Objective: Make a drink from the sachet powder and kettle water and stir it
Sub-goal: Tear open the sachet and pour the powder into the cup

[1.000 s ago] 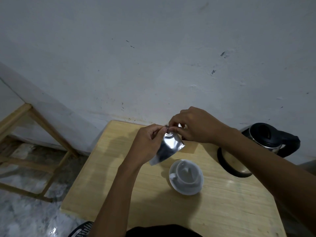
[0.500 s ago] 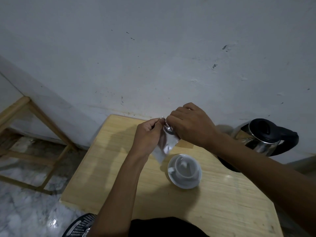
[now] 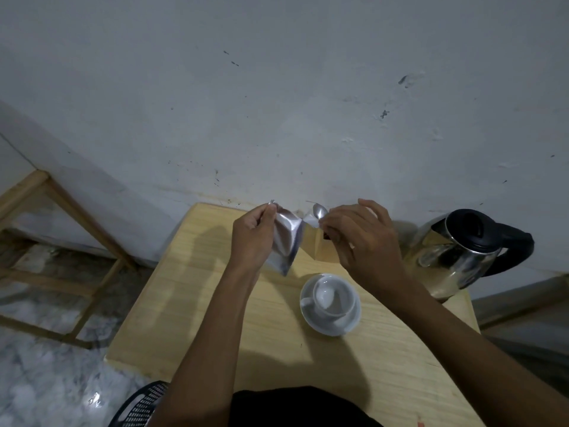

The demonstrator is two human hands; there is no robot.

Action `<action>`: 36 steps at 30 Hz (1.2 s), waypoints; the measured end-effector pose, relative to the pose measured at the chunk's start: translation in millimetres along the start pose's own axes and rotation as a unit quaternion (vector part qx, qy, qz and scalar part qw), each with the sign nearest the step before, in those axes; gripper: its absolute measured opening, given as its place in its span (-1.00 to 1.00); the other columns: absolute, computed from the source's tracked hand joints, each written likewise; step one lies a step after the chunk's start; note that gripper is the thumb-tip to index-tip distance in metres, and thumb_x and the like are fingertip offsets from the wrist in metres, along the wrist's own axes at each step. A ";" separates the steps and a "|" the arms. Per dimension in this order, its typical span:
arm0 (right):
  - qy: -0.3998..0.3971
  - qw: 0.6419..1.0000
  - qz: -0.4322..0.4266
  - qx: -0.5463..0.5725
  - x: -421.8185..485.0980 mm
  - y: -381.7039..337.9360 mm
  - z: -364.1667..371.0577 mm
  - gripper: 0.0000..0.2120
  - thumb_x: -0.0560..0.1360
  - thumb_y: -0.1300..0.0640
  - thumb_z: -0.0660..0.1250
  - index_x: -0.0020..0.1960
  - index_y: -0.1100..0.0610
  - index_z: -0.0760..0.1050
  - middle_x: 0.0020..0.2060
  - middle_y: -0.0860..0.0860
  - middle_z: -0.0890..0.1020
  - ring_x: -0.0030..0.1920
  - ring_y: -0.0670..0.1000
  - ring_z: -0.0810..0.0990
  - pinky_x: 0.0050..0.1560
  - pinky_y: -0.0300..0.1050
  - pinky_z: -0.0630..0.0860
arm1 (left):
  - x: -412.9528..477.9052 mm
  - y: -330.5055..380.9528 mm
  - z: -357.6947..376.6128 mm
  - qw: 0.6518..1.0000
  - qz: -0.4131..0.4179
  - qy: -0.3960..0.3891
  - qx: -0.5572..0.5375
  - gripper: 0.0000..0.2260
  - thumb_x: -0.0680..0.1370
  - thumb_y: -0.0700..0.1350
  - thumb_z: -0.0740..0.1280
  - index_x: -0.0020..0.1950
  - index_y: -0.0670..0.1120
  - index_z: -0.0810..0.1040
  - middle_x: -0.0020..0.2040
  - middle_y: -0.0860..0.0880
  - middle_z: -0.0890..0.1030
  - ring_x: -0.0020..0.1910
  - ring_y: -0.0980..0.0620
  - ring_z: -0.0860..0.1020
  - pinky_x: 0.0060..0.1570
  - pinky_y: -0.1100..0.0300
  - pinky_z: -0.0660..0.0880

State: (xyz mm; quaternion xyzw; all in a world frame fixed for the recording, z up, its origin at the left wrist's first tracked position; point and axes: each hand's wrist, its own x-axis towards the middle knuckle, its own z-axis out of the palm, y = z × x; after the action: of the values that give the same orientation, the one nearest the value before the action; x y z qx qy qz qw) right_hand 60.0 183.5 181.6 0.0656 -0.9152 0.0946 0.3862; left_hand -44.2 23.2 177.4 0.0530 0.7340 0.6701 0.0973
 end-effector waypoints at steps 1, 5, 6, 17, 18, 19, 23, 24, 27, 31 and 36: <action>0.004 1.000 0.025 0.017 -7.0 -1.0 -1.0 -0.92 0.55 0.20 0.34 -0.05 0.15 0.61 -0.11 0.01 0.69 -0.03 0.00 0.61 0.19 0.02 0.43 | 2.4 -4.5 -3.2 1.000 -0.014 0.007 -0.008 -0.80 0.60 -0.04 0.25 -0.12 0.03 0.66 -0.29 0.18 0.61 -0.34 0.36 0.54 -0.33 0.56 0.42; 0.045 0.965 0.225 0.124 -32.7 -13.3 -1.9 -0.92 0.58 0.15 0.28 -0.07 0.03 0.53 -0.17 -0.14 0.61 -0.12 -0.08 0.56 -0.03 -0.20 0.42 | 6.9 -16.3 -19.2 0.997 -0.055 0.043 -0.039 -0.79 0.60 -0.06 0.26 -0.17 0.07 0.65 -0.23 0.15 0.61 -0.22 0.25 0.53 -0.17 0.39 0.45; 0.039 0.938 0.298 0.174 -36.5 -16.9 -0.6 -0.88 0.60 0.14 0.27 -0.09 -0.04 0.48 -0.18 -0.22 0.59 -0.12 -0.13 0.56 -0.07 -0.22 0.44 | 7.2 -19.1 -23.9 0.996 -0.058 0.048 -0.044 -0.77 0.59 -0.07 0.26 -0.21 0.06 0.63 -0.22 0.11 0.62 -0.20 0.19 0.54 -0.11 0.33 0.45; -0.253 0.846 0.411 0.227 -43.3 -48.1 100.7 -0.94 0.54 0.11 0.35 -0.08 0.01 0.59 -0.20 -0.09 0.67 -0.18 -0.11 0.61 -0.19 -0.18 0.50 | -11.9 -43.8 -65.5 0.996 -0.080 0.016 0.020 -0.79 0.58 0.02 0.25 -0.17 0.00 0.59 -0.25 0.11 0.53 -0.15 0.13 0.46 -0.14 0.27 0.37; -0.271 0.846 0.404 0.220 -41.9 -51.2 111.2 -0.91 0.55 0.12 0.32 -0.08 0.02 0.60 -0.17 -0.08 0.66 -0.16 -0.09 0.59 -0.18 -0.17 0.49 | -14.0 -45.3 -68.6 0.996 -0.077 0.017 0.030 -0.79 0.59 0.03 0.24 -0.16 0.01 0.59 -0.24 0.10 0.54 -0.14 0.13 0.47 -0.13 0.27 0.38; -0.289 0.843 0.401 0.215 -40.8 -54.5 120.6 -0.88 0.56 0.12 0.30 -0.07 0.04 0.61 -0.15 -0.07 0.65 -0.15 -0.07 0.58 -0.18 -0.17 0.48 | -15.7 -46.4 -71.6 0.996 -0.077 0.019 0.037 -0.80 0.59 0.03 0.23 -0.14 0.03 0.59 -0.20 0.10 0.57 -0.12 0.14 0.49 -0.13 0.27 0.38; -0.401 0.809 0.381 0.198 -49.9 -58.4 153.0 -0.80 0.59 0.10 0.23 0.02 0.12 0.63 -0.06 0.05 0.68 -0.08 0.02 0.62 -0.04 -0.07 0.56 | -18.3 -51.8 -78.4 0.993 -0.100 0.037 0.055 -0.80 0.60 0.05 0.22 0.05 0.04 0.60 -0.03 0.08 0.62 0.02 0.11 0.52 -0.14 0.31 0.39; -0.428 0.804 0.370 0.181 -53.6 -58.2 157.1 -0.79 0.59 0.10 0.23 0.06 0.13 0.62 -0.01 0.06 0.67 -0.06 0.04 0.61 -0.03 -0.08 0.55 | -18.4 -53.8 -79.1 0.992 -0.104 0.039 0.056 -0.77 0.59 0.06 0.22 0.11 0.02 0.61 0.03 0.06 0.62 0.06 0.08 0.53 -0.12 0.30 0.39; -0.422 0.815 0.373 0.141 -58.9 -56.6 161.3 -0.82 0.56 0.13 0.26 0.06 0.10 0.62 0.01 0.04 0.67 -0.04 0.06 0.62 -0.03 -0.07 0.56 | -18.3 -58.0 -81.1 0.991 -0.114 0.048 0.054 -0.72 0.58 0.08 0.24 0.19 0.01 0.60 0.14 0.03 0.62 0.14 0.03 0.52 -0.07 0.27 0.41; -0.266 0.824 0.450 0.220 -51.4 -57.3 138.0 -0.87 0.56 0.14 0.26 -0.03 0.06 0.60 -0.16 -0.07 0.65 -0.17 -0.06 0.61 -0.18 -0.18 0.51 | -17.7 -60.5 -79.0 0.992 -0.117 0.038 0.041 -0.75 0.56 0.08 0.27 0.16 0.06 0.62 0.15 0.07 0.63 0.17 0.04 0.52 -0.03 0.25 0.42; -0.197 0.689 0.519 0.467 -55.4 -60.8 87.7 -0.79 0.58 0.10 0.28 0.20 0.05 0.54 0.03 -0.03 0.66 0.04 -0.06 0.62 0.03 -0.13 0.54 | -22.7 -57.2 -60.4 0.993 -0.118 -0.003 -0.003 -0.80 0.55 0.07 0.30 0.08 0.08 0.65 0.09 0.08 0.66 0.16 0.04 0.54 0.05 0.16 0.47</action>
State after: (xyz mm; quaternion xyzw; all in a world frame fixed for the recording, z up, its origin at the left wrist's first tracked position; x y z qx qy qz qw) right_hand 49.3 107.3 89.2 -0.2306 -0.6960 0.6800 0.0063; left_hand -31.9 -45.8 127.2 -0.0323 0.7326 0.6561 0.1782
